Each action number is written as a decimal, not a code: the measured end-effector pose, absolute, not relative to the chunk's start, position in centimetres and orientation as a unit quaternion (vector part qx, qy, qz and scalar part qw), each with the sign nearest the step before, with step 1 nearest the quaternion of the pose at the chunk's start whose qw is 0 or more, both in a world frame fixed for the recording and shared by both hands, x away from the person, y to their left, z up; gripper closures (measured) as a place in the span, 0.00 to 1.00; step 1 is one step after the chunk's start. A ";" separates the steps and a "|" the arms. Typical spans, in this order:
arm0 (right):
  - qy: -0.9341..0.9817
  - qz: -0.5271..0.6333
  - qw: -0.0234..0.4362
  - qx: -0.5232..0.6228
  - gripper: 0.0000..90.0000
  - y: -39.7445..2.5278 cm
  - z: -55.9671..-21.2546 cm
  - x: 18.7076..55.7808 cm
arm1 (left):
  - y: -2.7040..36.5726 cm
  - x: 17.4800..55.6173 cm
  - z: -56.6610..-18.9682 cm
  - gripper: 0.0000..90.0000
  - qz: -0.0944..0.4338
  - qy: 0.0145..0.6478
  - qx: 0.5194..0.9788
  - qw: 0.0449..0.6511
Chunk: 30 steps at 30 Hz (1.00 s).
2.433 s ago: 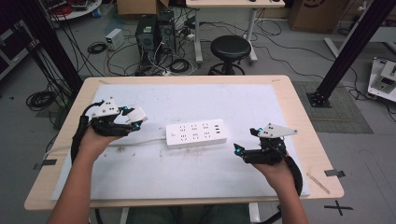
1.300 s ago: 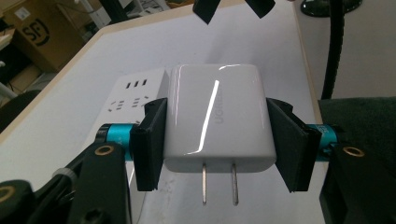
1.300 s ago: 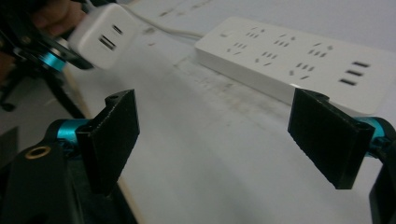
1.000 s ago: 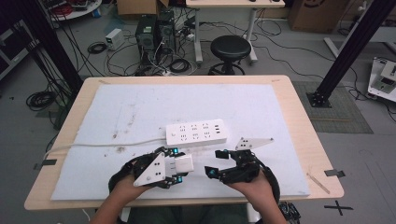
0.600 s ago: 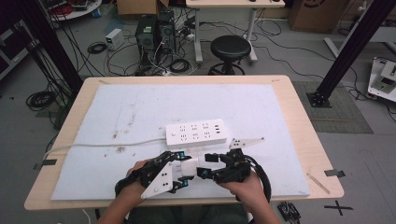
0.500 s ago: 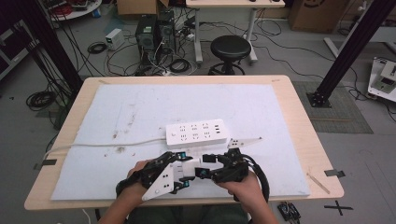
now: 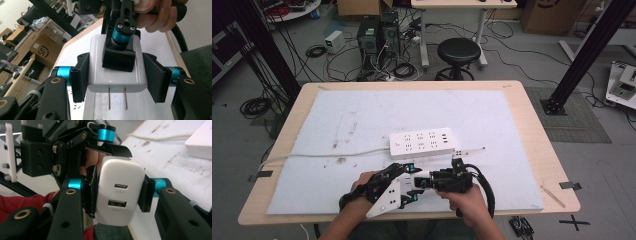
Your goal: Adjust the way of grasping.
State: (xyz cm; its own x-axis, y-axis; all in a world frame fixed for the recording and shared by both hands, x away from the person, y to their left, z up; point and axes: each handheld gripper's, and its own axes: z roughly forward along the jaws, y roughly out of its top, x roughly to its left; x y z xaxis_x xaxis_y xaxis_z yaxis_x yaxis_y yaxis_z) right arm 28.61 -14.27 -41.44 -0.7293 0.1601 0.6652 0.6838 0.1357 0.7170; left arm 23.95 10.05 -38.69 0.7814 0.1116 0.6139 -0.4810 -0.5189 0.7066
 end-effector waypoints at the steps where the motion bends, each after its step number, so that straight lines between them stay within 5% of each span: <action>1: -0.720 -0.585 0.228 -0.296 0.67 -14.3 -41.5 28.6 | 10.0 24.0 -38.7 0.47 0.310 -0.113 0.815 0.476; 6: -0.715 -0.581 0.242 -0.305 0.70 -14.4 -41.6 29.0 | 9.9 24.4 -38.9 0.45 0.302 -0.097 0.819 0.478; 16: -0.710 -0.587 0.195 -0.336 0.70 -16.8 -41.4 29.7 | 12.7 25.9 -37.5 0.24 0.276 0.004 0.822 0.498; 30: -0.712 -0.592 0.133 -0.355 0.70 -19.0 -40.9 31.4 | 20.0 29.1 -36.3 0.21 0.291 0.121 0.819 0.479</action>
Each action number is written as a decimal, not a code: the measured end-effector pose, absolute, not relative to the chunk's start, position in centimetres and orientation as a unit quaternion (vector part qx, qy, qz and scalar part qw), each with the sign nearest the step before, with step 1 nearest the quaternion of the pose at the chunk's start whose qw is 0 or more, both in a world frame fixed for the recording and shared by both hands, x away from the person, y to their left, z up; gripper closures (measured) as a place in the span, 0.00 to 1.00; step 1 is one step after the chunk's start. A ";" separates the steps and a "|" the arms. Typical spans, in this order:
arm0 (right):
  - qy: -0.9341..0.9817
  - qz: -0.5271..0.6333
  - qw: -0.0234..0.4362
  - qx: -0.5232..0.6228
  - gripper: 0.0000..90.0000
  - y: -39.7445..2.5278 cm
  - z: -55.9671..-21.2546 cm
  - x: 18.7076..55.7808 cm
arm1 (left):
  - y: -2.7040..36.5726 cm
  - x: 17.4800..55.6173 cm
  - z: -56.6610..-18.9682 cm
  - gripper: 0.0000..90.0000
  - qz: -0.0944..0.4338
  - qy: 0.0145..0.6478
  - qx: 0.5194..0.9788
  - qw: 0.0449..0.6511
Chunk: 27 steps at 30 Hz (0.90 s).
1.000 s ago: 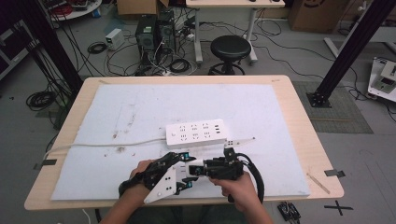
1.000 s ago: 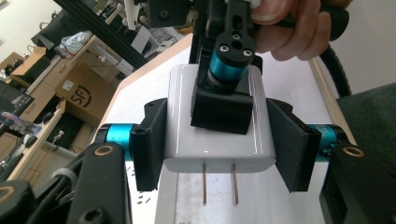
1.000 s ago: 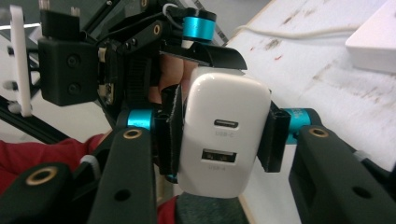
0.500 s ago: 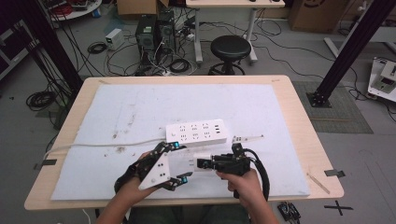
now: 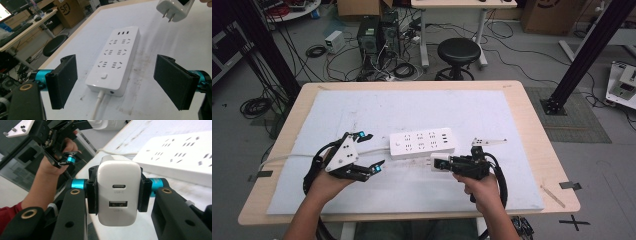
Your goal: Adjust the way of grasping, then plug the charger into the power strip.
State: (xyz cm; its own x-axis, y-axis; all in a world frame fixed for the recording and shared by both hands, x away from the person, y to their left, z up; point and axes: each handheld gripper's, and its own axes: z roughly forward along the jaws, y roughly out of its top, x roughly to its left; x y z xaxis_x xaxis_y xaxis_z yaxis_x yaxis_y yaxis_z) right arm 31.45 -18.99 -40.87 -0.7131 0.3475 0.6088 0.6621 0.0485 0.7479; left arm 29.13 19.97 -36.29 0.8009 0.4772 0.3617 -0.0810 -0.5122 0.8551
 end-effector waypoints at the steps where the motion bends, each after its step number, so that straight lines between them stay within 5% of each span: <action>1: -0.712 -0.592 0.133 -0.355 0.70 -19.0 -40.9 31.4 | 20.2 29.2 -36.2 0.21 0.293 0.123 0.820 0.476; 7: -0.713 -0.598 0.111 -0.349 0.70 -18.5 -40.5 32.5 | 21.1 29.3 -36.1 0.21 0.296 0.137 0.817 0.476; 27: -0.762 -0.554 -0.205 -0.265 0.70 -16.4 -39.1 33.2 | 22.2 28.9 -37.4 0.21 0.285 0.154 0.817 0.477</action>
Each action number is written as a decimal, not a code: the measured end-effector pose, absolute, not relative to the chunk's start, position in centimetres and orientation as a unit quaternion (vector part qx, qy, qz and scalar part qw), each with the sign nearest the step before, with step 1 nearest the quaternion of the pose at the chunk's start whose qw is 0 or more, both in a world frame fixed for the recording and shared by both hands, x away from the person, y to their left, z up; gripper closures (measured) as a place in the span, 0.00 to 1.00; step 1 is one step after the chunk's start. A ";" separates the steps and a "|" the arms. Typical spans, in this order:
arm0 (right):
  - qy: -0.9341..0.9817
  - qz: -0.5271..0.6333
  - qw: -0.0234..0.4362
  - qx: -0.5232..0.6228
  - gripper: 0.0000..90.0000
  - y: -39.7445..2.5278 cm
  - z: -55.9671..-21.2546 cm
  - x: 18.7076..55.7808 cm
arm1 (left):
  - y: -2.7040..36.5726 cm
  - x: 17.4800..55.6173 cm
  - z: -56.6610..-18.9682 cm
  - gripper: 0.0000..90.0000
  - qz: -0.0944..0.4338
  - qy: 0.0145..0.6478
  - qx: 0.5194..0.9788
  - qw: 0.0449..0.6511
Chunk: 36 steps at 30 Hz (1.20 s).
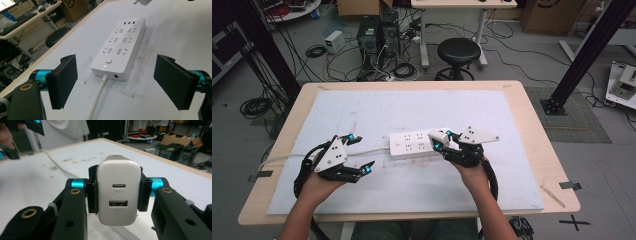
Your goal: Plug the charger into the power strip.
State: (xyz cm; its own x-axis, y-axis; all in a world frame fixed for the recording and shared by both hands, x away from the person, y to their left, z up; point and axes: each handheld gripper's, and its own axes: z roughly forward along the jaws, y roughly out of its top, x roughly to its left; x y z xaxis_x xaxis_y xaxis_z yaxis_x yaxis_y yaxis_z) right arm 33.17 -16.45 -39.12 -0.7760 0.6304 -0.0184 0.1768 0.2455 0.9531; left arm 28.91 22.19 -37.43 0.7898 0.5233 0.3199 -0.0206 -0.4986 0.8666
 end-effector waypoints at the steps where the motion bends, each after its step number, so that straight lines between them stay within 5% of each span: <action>1: 0.762 0.554 0.205 0.265 0.70 -16.4 -39.1 33.2 | 22.2 28.9 -37.4 0.21 0.285 0.154 0.817 0.477; 15: 0.840 0.425 0.284 0.181 0.70 -15.7 -37.5 33.5 | 22.1 28.9 -38.2 0.21 0.273 0.155 0.821 0.476; 36: 0.940 0.265 0.198 0.089 0.70 -13.1 -33.7 39.1 | 23.3 28.5 -39.2 0.21 0.269 0.168 0.815 0.484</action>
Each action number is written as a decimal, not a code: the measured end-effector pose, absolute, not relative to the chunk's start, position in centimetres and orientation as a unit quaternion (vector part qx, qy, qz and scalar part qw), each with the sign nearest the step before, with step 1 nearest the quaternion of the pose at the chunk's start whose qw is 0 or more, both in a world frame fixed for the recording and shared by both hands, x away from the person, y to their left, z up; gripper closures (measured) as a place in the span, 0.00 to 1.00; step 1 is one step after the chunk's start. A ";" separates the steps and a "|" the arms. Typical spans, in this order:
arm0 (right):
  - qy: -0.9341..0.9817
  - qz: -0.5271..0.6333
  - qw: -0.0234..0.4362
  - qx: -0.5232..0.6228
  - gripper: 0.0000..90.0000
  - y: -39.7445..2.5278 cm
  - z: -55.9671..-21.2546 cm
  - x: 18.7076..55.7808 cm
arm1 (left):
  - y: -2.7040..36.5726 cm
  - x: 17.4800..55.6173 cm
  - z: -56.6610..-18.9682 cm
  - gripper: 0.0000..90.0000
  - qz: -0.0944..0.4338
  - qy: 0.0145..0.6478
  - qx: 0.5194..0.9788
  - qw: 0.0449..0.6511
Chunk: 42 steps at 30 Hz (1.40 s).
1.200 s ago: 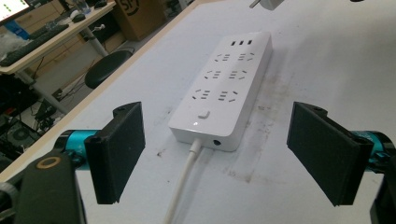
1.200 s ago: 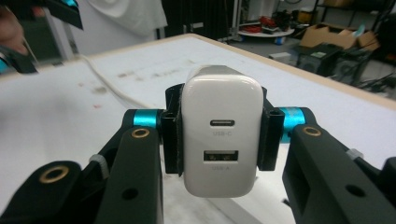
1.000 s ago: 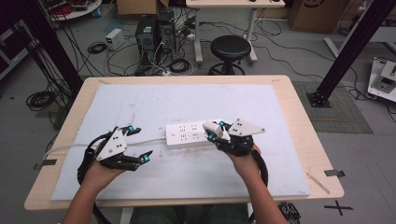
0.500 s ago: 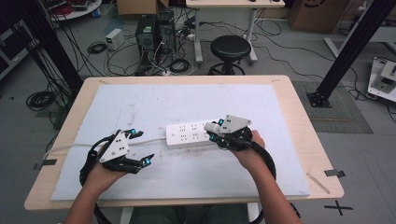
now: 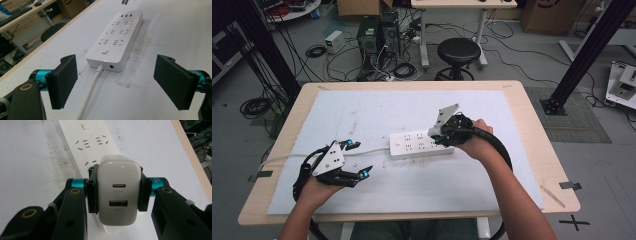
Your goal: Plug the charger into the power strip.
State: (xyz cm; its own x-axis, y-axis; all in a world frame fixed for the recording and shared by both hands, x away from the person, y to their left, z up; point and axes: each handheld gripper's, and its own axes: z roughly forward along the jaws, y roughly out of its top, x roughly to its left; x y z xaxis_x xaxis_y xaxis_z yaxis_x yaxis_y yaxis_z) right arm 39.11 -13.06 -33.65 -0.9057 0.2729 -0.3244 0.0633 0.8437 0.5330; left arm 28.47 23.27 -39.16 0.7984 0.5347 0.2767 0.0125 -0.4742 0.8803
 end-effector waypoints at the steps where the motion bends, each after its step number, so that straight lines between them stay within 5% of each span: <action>1: 0.943 0.257 0.191 0.087 0.70 -12.9 -33.5 39.4 | 23.4 28.4 -39.2 0.21 0.270 0.168 0.816 0.483; 42: 0.994 0.051 0.066 -0.066 0.70 -7.4 -34.8 47.1 | 25.8 28.5 -40.5 0.21 0.272 0.205 0.806 0.483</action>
